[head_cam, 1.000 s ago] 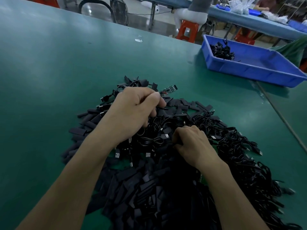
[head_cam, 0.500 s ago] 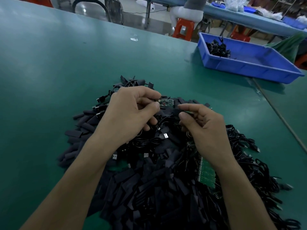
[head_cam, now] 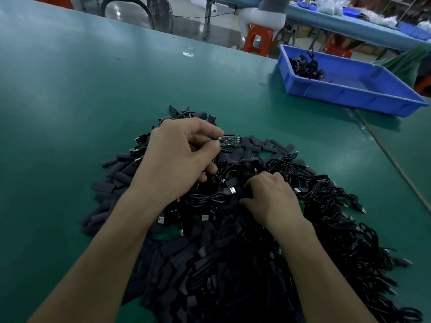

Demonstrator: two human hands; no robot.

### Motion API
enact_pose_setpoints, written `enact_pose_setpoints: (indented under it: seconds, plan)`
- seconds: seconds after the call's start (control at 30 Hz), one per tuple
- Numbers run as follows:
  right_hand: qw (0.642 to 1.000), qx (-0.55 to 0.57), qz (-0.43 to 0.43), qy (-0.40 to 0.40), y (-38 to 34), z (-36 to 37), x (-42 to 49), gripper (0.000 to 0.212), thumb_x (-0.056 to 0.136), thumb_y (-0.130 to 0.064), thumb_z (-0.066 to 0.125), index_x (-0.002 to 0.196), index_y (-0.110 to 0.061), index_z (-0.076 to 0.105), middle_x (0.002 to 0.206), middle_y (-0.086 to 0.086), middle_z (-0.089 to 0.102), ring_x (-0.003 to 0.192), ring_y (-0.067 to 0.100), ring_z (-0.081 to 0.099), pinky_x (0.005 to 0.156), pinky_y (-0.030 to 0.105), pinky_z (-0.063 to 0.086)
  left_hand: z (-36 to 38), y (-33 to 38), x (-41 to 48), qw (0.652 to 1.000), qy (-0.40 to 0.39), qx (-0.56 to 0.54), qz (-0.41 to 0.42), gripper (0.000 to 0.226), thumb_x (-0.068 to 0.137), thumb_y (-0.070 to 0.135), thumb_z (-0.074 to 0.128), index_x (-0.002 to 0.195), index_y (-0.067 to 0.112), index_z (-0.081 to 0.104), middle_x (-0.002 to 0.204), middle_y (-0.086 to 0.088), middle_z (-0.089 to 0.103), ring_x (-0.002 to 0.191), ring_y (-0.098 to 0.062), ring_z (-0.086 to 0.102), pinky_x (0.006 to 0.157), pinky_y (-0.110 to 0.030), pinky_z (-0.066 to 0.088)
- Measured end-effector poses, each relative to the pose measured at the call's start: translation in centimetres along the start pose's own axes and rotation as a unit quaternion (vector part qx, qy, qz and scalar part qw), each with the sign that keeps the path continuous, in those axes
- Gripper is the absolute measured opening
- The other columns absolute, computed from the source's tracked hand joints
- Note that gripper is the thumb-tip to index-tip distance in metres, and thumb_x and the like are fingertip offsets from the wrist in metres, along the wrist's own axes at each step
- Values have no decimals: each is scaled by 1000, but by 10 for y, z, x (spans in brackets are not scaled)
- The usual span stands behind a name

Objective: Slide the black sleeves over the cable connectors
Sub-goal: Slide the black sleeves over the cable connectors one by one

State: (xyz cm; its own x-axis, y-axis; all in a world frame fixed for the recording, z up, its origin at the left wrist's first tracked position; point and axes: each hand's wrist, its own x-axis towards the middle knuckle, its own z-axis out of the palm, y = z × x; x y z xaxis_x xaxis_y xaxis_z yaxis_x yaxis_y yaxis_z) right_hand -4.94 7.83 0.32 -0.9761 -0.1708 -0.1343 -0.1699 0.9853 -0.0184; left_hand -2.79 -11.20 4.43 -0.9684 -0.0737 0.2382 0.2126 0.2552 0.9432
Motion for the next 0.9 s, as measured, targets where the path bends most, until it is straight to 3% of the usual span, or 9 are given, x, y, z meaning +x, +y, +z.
enact_pose_setpoints:
  seconds: [0.23,0.37,0.5,0.57,0.67,0.83,0.9]
  plan:
    - [999,-21,27,8,-5,4,2,18,99,-16,59,116,-15,65,117,8,56,111,30,46,87,36,39,-1,0,1,1000,-1,5,0,15,93,6,68,98,20,72,76,7,73,53,-13,70,46,-19,52]
    - [1000,0,19,24,-2,4,0,20,103,-17,50,114,-16,67,114,6,59,109,29,47,87,36,42,-2,-1,1,1000,-4,2,-2,15,93,6,68,99,19,72,77,8,73,53,-13,70,46,-18,51]
    - [991,115,16,71,0,0,-1,21,104,-21,47,116,-18,65,113,5,62,106,25,55,88,39,49,-1,-3,1,1000,-8,15,3,15,93,7,68,99,19,73,77,9,73,53,-12,70,46,-17,51]
    - [961,259,8,96,2,-6,-3,12,104,-20,48,102,-24,60,101,0,67,89,17,63,77,37,54,-1,-4,1,1000,-7,20,2,14,92,7,69,99,19,73,77,9,73,52,-11,70,45,-16,50]
    - [899,420,-30,119,3,-19,-9,20,101,-19,55,94,-37,58,83,-10,70,77,3,67,68,20,53,0,-6,2,1000,-5,21,0,14,92,8,69,100,19,73,77,8,74,52,-11,70,45,-16,50]
    - [805,551,-101,197,1,-36,-17,27,96,-11,63,105,-36,68,82,-7,72,70,3,65,65,14,49,0,-6,2,1000,-10,16,-8,14,93,10,68,99,21,73,78,9,75,52,-11,70,45,-16,50]
    - [785,573,-113,206,1,-39,-18,29,96,-8,64,105,-34,70,78,-9,72,67,2,63,64,13,48,-1,-6,3,1000,-13,10,-10,14,94,10,67,98,22,73,77,10,75,52,-11,70,45,-15,49]
